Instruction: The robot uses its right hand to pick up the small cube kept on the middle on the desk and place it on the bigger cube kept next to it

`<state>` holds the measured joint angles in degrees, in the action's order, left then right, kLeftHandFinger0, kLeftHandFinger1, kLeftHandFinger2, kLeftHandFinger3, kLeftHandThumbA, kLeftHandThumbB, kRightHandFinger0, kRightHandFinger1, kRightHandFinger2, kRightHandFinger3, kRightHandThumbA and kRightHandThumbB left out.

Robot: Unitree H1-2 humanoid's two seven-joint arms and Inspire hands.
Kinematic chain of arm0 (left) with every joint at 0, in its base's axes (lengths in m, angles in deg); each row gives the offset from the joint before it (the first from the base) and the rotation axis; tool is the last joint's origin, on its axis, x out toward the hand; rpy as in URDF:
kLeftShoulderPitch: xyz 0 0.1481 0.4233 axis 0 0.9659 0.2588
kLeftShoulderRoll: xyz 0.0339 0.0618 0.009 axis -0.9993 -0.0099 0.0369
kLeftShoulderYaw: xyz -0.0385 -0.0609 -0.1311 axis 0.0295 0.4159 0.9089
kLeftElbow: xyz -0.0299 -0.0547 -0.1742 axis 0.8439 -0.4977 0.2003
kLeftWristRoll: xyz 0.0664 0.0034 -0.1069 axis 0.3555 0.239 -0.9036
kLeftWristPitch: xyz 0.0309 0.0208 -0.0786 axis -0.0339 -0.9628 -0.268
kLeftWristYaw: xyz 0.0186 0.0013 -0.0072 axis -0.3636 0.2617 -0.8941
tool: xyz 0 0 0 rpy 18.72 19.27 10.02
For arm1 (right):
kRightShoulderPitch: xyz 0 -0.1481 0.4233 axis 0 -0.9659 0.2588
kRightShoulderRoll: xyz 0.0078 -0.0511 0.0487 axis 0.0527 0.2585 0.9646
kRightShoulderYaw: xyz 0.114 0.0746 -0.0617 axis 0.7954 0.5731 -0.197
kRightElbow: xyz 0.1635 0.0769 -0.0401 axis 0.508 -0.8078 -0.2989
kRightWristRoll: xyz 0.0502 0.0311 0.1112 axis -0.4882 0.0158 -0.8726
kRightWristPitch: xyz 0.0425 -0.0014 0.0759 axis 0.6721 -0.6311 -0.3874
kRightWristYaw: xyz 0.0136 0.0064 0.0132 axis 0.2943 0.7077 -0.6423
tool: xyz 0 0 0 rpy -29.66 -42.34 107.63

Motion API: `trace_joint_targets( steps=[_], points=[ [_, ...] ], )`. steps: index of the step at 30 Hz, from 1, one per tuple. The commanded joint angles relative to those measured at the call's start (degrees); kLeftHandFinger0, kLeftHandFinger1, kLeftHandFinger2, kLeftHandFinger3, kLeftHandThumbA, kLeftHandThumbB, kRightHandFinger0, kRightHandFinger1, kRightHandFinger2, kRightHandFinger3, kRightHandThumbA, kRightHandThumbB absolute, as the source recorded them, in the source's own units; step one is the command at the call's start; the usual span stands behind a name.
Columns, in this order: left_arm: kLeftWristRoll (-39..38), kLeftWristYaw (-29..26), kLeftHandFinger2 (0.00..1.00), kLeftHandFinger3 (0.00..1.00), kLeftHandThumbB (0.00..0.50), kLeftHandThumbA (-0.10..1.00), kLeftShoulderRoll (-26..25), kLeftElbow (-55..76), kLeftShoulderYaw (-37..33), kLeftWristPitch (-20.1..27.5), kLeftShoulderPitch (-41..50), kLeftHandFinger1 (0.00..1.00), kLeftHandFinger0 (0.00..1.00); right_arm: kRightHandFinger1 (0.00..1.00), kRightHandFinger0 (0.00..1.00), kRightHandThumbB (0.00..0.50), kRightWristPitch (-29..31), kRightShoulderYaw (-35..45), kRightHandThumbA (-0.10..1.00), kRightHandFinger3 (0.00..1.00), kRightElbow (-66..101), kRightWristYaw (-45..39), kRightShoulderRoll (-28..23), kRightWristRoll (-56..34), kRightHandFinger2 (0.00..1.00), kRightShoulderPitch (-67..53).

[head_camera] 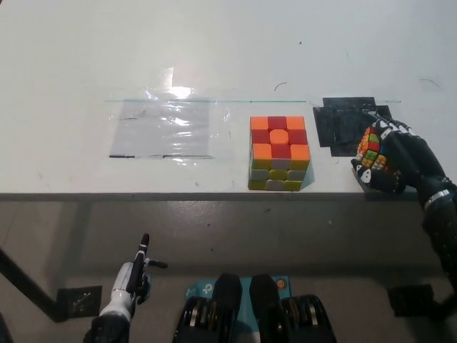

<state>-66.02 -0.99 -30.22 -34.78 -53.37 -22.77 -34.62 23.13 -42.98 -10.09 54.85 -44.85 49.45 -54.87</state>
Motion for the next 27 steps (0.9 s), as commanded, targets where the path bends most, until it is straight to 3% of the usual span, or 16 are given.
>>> trace_joint_targets(
  steps=[1, 2, 3, 5, 6, 7, 9, 11, 12, 13, 14, 16, 19, 21, 24, 27],
  points=[
    [0.06, -1.12, 0.00, 0.00, 0.500, 1.00, -0.98, 0.00, -0.25, 1.70, -2.28, 0.00, 0.00, 1.00, 0.71, 0.330, 4.89, -1.00, 0.43, 1.00, -1.97, 1.58, -0.72, 0.29, 1.00, 2.52],
    [0.11, -1.08, 0.00, 0.00, 0.500, 1.00, -1.00, 0.00, -0.31, 1.83, -2.26, 0.00, 0.00, 0.91, 0.64, 0.334, 5.98, -1.22, 0.42, 1.00, -2.46, 2.24, -0.77, 0.49, 1.00, 2.58],
    [0.39, -1.10, 0.00, 0.00, 0.500, 1.00, -1.06, 0.13, -0.57, 1.86, -2.19, 0.00, 0.00, 0.63, 0.45, 0.224, 8.75, -1.74, 0.28, 1.00, -3.21, 4.62, -0.89, 1.40, 0.96, 2.51],
    [0.25, -0.96, 0.01, 0.00, 0.500, 1.00, -1.04, -0.12, -0.48, 1.54, -2.35, 0.00, 0.00, 0.28, 0.18, 0.084, 11.17, -2.69, -0.01, 1.00, -4.59, 8.13, -0.95, 3.38, 0.57, 2.64],
    [0.25, -0.96, 0.00, 0.00, 0.500, 1.00, -1.04, -0.12, -0.48, 1.52, -2.36, 0.00, 0.00, 0.24, 0.15, 0.076, 11.49, -2.79, -0.02, 1.00, -4.80, 8.50, -0.97, 3.48, 0.53, 2.68],
    [0.19, -1.70, 0.00, 0.00, 0.500, 1.00, -0.91, -0.13, -0.35, 1.44, -2.38, 0.00, 0.00, 0.01, 0.01, 0.003, 13.18, -3.56, -0.10, 1.00, -5.59, 11.59, -0.96, 5.24, 0.21, 2.73],
    [0.69, -1.87, 0.00, 0.00, 0.500, 1.00, -0.98, -0.04, -0.79, 1.85, -2.30, 0.00, 0.00, 0.00, 0.00, 0.000, 14.20, -4.34, -0.10, 1.00, -6.51, 14.58, -0.87, 6.99, 0.05, 2.99],
    [0.84, -1.60, 0.00, 0.00, 0.500, 1.00, -1.23, 0.13, -1.03, 1.86, -2.24, 0.00, 0.00, 0.11, 0.00, 0.000, 15.53, -4.89, -0.10, 0.98, -7.05, 16.83, -0.74, 7.77, 0.19, 2.99],
    [0.63, -1.35, 0.00, 0.00, 0.500, 1.00, -1.22, 0.25, -0.93, 1.86, -2.22, 0.00, 0.00, 0.14, 0.00, 0.000, 15.64, -5.19, -0.10, 0.87, -7.23, 16.95, -0.81, 8.10, 0.27, 3.23],
    [0.56, -1.47, 0.00, 0.00, 0.500, 1.00, -1.21, 0.29, -0.91, 1.86, -2.25, 0.00, 0.00, 0.22, 0.01, 0.000, 16.27, -6.35, -0.10, 0.43, -7.95, 18.72, -1.19, 10.13, 0.37, 3.90],
    [0.46, -1.57, 0.00, 0.00, 0.500, 1.00, -1.17, 0.33, -0.84, 1.87, -2.28, 0.00, 0.00, 0.15, 0.00, 0.000, 16.89, -7.14, -0.10, 0.21, -8.82, 21.64, -1.33, 11.98, 0.29, 4.30],
    [0.39, -1.50, 0.01, 0.00, 0.500, 1.00, -1.12, 0.23, -0.83, 1.86, -2.34, 0.00, 0.00, 0.23, 0.00, 0.015, 17.13, -7.50, -0.10, 0.04, -10.03, 22.78, -1.17, 12.17, 0.44, 4.77],
    [0.57, -1.64, 0.00, 0.00, 0.500, 1.00, -1.14, 0.22, -1.11, 1.86, -2.39, 0.00, 0.00, 0.45, 0.00, 0.000, 16.86, -7.81, -0.10, 0.22, -12.15, 26.52, -0.48, 13.15, 0.81, 5.32],
    [0.43, -1.84, 0.00, 0.00, 0.500, 1.00, -1.11, 0.43, -1.07, 1.87, -2.31, 0.00, 0.00, 0.46, 0.00, 0.000, 17.15, -7.75, -0.10, 0.32, -12.30, 27.29, -0.39, 13.05, 0.78, 5.32],
    [0.20, -1.60, 0.00, 0.00, 0.500, 1.00, -1.11, 0.39, -0.96, 1.86, -2.32, 0.00, 0.00, 0.41, 0.00, 0.024, 17.02, -7.82, -0.10, 0.28, -12.95, 29.62, -0.31, 13.88, 0.67, 5.37],
    [-0.01, -1.33, 0.00, 0.00, 0.500, 1.00, -1.11, 0.55, -0.81, 1.87, -2.22, 0.00, 0.00, 0.42, 0.00, 0.029, 17.67, -7.55, -0.10, 0.30, -13.73, 31.81, -0.30, 13.97, 0.71, 5.50]
  ],
)
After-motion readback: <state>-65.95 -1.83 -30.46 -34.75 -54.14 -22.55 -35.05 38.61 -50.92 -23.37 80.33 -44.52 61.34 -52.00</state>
